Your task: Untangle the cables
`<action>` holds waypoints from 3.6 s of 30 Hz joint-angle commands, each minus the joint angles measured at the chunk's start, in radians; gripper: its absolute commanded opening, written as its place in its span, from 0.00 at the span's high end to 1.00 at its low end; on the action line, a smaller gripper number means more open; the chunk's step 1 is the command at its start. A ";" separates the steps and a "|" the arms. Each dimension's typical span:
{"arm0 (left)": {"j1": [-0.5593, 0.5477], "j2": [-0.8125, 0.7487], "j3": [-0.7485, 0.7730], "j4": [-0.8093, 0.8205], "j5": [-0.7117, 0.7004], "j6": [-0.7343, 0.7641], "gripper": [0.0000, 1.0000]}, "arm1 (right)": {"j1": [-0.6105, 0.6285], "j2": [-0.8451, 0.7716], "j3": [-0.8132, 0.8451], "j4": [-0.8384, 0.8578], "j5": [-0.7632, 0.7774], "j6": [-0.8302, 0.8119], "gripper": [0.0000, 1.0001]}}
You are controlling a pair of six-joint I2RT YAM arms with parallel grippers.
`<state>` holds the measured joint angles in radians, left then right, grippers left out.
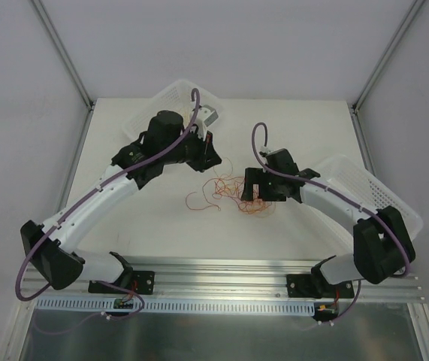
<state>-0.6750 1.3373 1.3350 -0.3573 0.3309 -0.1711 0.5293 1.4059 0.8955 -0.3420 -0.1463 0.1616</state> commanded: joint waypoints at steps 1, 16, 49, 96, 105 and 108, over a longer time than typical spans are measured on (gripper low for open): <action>-0.011 -0.050 0.047 -0.003 0.008 -0.021 1.00 | 0.006 0.053 -0.018 0.063 -0.003 0.045 0.02; 0.023 -0.237 0.251 -0.032 -0.412 0.157 1.00 | 0.005 0.166 -0.052 0.086 0.030 0.099 0.51; 0.012 -0.208 0.185 -0.052 -0.228 -0.025 1.00 | 0.123 -0.242 0.082 0.277 -0.180 0.013 0.21; -0.015 -0.142 0.242 -0.017 -0.190 -0.094 1.00 | 0.179 -0.174 0.051 0.370 -0.265 -0.129 0.41; -0.018 -0.150 0.239 -0.019 -0.188 -0.107 1.00 | 0.182 -0.090 0.111 0.386 -0.309 -0.145 0.51; -0.020 -0.156 0.240 -0.020 -0.194 -0.108 1.00 | 0.179 -0.071 0.103 0.379 -0.291 -0.157 0.67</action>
<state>-0.6823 1.1984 1.5410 -0.4232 0.1238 -0.2558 0.7059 1.3239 0.9596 0.0116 -0.4221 0.0334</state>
